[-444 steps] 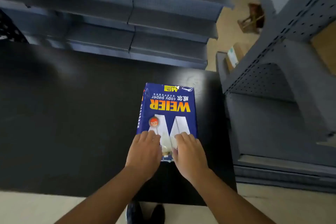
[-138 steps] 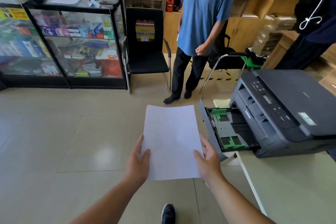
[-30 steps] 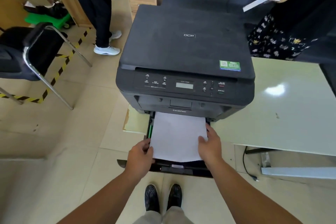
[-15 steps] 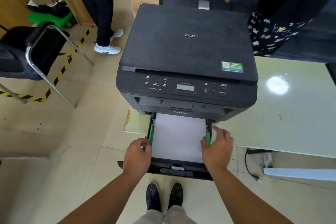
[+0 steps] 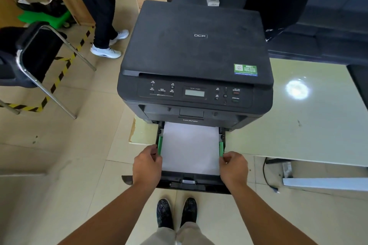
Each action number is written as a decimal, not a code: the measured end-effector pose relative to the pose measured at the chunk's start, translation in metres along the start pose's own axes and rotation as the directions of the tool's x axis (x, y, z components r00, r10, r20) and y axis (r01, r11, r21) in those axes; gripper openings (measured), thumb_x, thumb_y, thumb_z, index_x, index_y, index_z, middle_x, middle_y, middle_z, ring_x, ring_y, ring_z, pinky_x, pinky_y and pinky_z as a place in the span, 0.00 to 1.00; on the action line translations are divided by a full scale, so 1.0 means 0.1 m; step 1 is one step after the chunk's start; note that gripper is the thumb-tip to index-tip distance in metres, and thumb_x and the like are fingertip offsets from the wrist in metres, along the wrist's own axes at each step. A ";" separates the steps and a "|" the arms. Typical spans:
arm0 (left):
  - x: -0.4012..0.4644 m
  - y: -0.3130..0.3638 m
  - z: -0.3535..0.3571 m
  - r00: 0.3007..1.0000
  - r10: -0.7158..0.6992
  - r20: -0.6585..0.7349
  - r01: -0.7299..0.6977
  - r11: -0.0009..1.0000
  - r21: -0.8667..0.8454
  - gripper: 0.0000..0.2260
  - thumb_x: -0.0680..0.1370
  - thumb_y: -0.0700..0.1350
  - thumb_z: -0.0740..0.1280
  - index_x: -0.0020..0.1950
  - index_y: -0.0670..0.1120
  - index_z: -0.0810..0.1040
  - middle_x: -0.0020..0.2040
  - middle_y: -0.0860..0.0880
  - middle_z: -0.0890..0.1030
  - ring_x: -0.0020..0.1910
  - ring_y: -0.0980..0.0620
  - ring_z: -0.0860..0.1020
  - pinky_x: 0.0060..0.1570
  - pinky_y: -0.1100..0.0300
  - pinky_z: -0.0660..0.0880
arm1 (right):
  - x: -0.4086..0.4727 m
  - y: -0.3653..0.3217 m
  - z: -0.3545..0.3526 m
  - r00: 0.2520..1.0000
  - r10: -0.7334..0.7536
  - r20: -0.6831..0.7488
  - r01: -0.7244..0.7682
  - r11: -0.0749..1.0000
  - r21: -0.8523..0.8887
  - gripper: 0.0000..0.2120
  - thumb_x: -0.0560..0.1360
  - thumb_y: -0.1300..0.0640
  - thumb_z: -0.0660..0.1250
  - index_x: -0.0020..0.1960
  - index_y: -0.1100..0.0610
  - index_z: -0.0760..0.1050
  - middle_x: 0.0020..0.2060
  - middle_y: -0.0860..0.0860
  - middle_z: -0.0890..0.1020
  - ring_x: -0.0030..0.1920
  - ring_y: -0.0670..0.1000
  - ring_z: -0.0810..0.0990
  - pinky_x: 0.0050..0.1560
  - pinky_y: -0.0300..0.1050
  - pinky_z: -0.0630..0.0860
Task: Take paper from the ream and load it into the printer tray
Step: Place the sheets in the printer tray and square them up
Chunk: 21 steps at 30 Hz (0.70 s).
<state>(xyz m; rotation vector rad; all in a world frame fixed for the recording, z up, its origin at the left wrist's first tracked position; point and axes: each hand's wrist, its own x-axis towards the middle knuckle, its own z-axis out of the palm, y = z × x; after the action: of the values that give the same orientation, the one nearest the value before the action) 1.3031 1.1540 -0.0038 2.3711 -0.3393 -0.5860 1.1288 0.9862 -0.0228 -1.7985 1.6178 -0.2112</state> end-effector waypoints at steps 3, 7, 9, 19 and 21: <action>0.00 -0.01 0.02 1.000 0.004 -0.018 -0.003 1.000 0.022 0.13 0.77 0.42 0.67 0.61 0.48 0.79 0.51 0.49 0.85 0.46 0.48 0.82 0.49 0.52 0.80 | 0.00 -0.01 -0.01 1.000 0.004 0.000 -0.004 1.000 0.002 0.05 0.75 0.64 0.72 0.49 0.63 0.84 0.43 0.58 0.87 0.41 0.56 0.84 0.44 0.41 0.75; -0.03 -0.01 0.05 1.000 -0.002 -0.028 0.004 0.998 0.069 0.16 0.75 0.37 0.67 0.60 0.50 0.78 0.50 0.50 0.85 0.45 0.48 0.82 0.46 0.50 0.81 | 0.00 -0.02 -0.02 1.000 0.012 0.005 -0.012 1.000 0.007 0.04 0.75 0.64 0.72 0.48 0.63 0.84 0.43 0.57 0.87 0.38 0.52 0.80 0.44 0.41 0.74; -0.04 0.00 0.07 0.999 0.013 -0.043 -0.007 0.993 0.120 0.17 0.75 0.36 0.66 0.60 0.51 0.78 0.49 0.49 0.84 0.44 0.47 0.81 0.43 0.49 0.81 | 0.00 -0.02 -0.02 1.000 0.019 0.008 -0.020 1.000 0.018 0.03 0.75 0.64 0.71 0.47 0.63 0.84 0.42 0.58 0.87 0.37 0.52 0.80 0.44 0.40 0.73; 0.00 -0.03 0.11 0.999 0.027 -0.027 -0.023 0.990 0.137 0.16 0.73 0.35 0.67 0.57 0.51 0.79 0.47 0.51 0.84 0.43 0.51 0.81 0.41 0.58 0.76 | 0.01 -0.03 0.01 0.999 0.006 0.032 -0.007 1.000 0.005 0.03 0.75 0.64 0.72 0.47 0.62 0.84 0.38 0.55 0.85 0.36 0.52 0.80 0.41 0.39 0.72; 0.01 -0.03 0.10 0.999 0.029 -0.018 -0.027 0.990 0.139 0.16 0.73 0.36 0.68 0.58 0.51 0.79 0.48 0.51 0.84 0.43 0.51 0.81 0.42 0.58 0.76 | 0.01 -0.03 0.00 0.999 -0.005 0.034 0.005 1.000 0.000 0.02 0.75 0.64 0.72 0.46 0.62 0.84 0.36 0.53 0.84 0.35 0.52 0.80 0.40 0.39 0.72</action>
<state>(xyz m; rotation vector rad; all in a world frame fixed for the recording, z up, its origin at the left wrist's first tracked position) 1.2989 1.1507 -0.0132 2.4992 -0.4161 -0.5410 1.1316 0.9852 -0.0219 -1.7974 1.5898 -0.1822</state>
